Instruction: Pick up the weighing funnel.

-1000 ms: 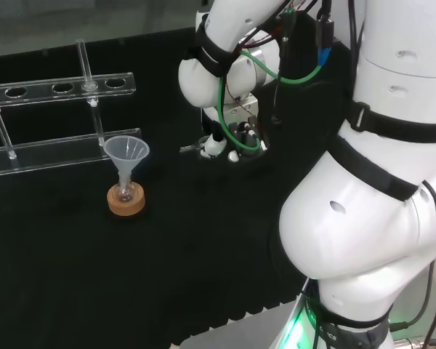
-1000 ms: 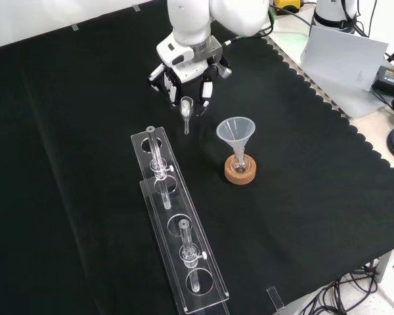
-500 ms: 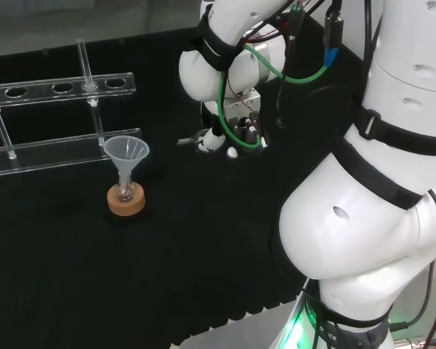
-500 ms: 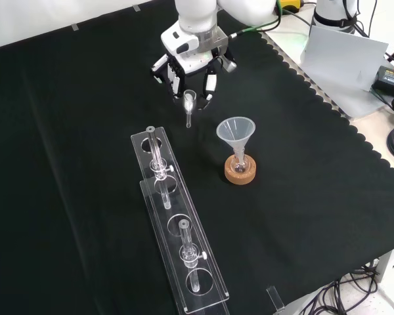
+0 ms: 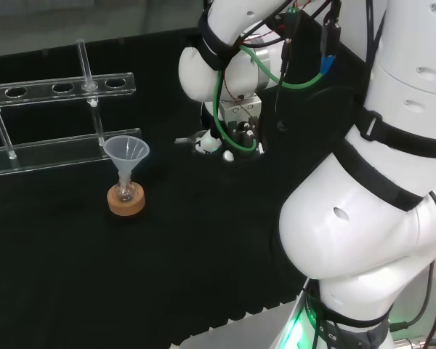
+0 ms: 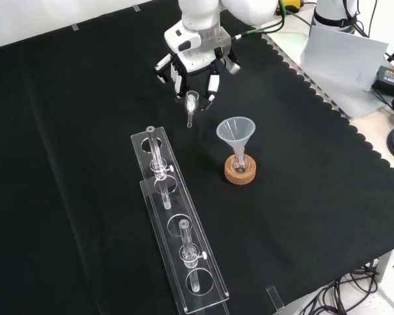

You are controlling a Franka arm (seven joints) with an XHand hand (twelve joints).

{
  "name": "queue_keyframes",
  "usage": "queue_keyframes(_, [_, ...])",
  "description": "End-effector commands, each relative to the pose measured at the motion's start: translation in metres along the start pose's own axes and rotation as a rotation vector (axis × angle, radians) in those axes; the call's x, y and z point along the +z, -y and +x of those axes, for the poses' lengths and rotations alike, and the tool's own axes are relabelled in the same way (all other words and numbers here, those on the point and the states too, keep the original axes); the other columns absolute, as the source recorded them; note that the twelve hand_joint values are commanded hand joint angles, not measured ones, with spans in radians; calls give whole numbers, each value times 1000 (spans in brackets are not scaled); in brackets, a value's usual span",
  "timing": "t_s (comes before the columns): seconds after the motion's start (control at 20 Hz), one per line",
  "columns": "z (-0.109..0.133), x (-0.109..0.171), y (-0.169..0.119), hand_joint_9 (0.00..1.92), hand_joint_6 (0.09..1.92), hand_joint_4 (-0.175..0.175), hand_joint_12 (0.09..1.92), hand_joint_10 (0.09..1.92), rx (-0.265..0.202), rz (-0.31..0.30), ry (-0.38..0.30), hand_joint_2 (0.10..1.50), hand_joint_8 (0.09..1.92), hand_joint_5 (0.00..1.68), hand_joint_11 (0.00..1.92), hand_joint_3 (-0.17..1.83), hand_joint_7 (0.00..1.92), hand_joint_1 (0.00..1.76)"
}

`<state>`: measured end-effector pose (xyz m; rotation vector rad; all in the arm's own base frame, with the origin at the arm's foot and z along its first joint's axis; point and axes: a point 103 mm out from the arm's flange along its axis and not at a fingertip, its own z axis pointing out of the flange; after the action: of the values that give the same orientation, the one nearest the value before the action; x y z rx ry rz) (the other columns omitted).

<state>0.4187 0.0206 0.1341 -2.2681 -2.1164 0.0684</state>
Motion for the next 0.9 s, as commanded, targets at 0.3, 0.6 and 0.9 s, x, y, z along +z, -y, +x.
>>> queue_keyframes(0.3, [-3, -20, -2, 1399, 191, 175, 1399, 131, 20, -60, -47, 703, 139, 1475, 409, 454, 1661, 1136])
queue_keyframes(0.6, [-3, -33, 1, 1399, 187, 175, 1398, 129, 11, -88, -47, 701, 137, 1478, 405, 457, 1665, 1137])
queue_keyframes(0.9, [-5, -50, 13, 1398, 183, 175, 1399, 128, 48, -129, -75, 699, 135, 1480, 401, 461, 1667, 1137])
